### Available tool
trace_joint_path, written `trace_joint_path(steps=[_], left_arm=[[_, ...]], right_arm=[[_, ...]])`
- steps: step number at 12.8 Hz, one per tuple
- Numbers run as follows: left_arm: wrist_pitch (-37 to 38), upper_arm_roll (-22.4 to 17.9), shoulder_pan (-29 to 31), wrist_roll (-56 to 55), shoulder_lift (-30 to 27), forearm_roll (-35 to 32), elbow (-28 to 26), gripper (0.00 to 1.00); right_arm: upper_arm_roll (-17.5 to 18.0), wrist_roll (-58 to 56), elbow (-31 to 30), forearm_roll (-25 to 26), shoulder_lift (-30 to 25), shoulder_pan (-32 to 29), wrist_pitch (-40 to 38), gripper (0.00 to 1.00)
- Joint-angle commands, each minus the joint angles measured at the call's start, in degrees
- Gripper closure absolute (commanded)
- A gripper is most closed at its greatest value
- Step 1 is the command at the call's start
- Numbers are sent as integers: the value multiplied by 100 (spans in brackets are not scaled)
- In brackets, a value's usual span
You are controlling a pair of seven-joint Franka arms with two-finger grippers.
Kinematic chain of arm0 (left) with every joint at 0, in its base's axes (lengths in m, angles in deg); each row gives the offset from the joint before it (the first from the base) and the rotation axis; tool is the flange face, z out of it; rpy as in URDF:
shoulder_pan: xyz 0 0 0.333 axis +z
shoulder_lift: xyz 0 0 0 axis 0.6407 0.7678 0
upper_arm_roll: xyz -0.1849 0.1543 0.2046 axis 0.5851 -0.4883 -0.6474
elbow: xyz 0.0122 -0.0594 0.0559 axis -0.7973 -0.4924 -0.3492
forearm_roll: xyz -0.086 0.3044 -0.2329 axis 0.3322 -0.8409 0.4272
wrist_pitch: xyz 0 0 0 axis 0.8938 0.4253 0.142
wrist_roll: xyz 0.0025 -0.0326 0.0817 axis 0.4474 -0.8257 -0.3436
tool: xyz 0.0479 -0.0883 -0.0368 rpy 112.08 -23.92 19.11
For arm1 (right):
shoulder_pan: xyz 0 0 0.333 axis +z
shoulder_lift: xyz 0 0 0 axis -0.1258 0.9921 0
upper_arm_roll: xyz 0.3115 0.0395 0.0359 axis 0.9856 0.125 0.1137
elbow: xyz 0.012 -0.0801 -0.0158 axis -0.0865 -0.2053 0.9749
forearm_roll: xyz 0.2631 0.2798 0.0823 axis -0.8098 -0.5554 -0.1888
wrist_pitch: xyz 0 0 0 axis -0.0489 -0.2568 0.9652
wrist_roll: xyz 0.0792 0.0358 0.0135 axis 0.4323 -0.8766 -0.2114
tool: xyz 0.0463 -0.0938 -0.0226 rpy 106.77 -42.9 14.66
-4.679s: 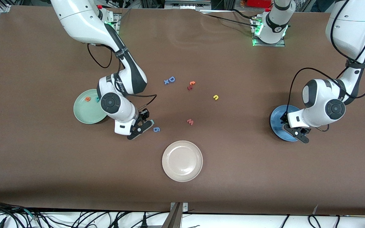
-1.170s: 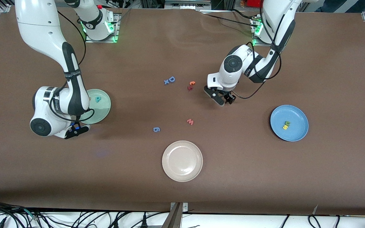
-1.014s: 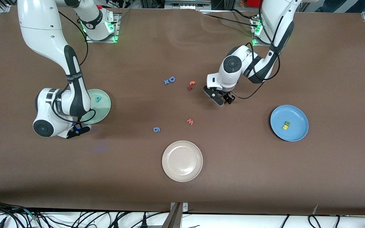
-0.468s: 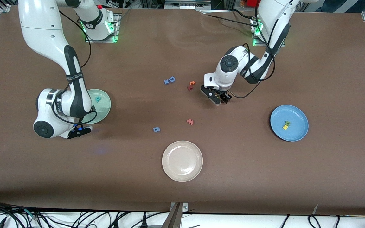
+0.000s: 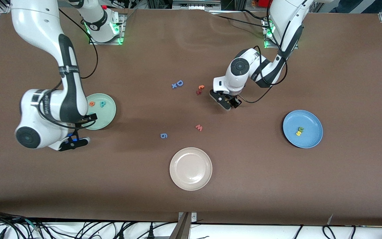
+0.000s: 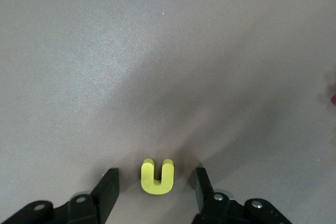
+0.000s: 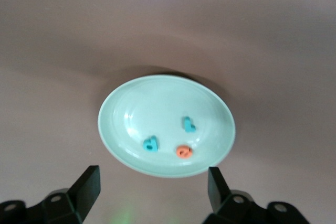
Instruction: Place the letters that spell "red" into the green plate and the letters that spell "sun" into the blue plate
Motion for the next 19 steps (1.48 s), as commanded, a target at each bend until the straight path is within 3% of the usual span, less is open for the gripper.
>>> trace_joint_path(steps=[1,3,5,6,7,10,11,14,15,19], left_arm=[[-121,-12,-33,-84,38,-113,-28,48],[-121,-12,-33,-84,38,-131,-28,55],[-121,-12,-33,-84,38,-139,-28,60],[-121,-12,-25,-84,38,-131,-28,65],[-121,-12,-7,-76,30,-139,-28,78],[-121,-38,20,-67,3,-113,7,90],[-112,-55,46,-41,-32,-96,8,90],[-25,-126,448,326,-295,-87,43,96],[159,-213,642,685,-418,-78,60,96],[652,-486,1748,1847,-761,-87,175,95]], right_arm=[[-58,74,362,-20,-344,-32,-528,6],[12,485,293,173,-677,-40,-503,6],[397,786,-31,497,-1117,-241,-398,6],[800,874,-172,769,-1319,-486,-249,6],[1195,1049,-330,1059,-1477,-689,-117,6],[2215,1428,-1408,1403,-2425,-1566,663,6],[2427,1428,-1839,1404,-2802,-1848,936,0],[2517,1315,-2300,1369,-3587,-2141,879,0],[2517,1123,-2335,1387,-3615,-2158,686,0],[2526,928,-2292,1254,-3816,-2334,1316,0]])
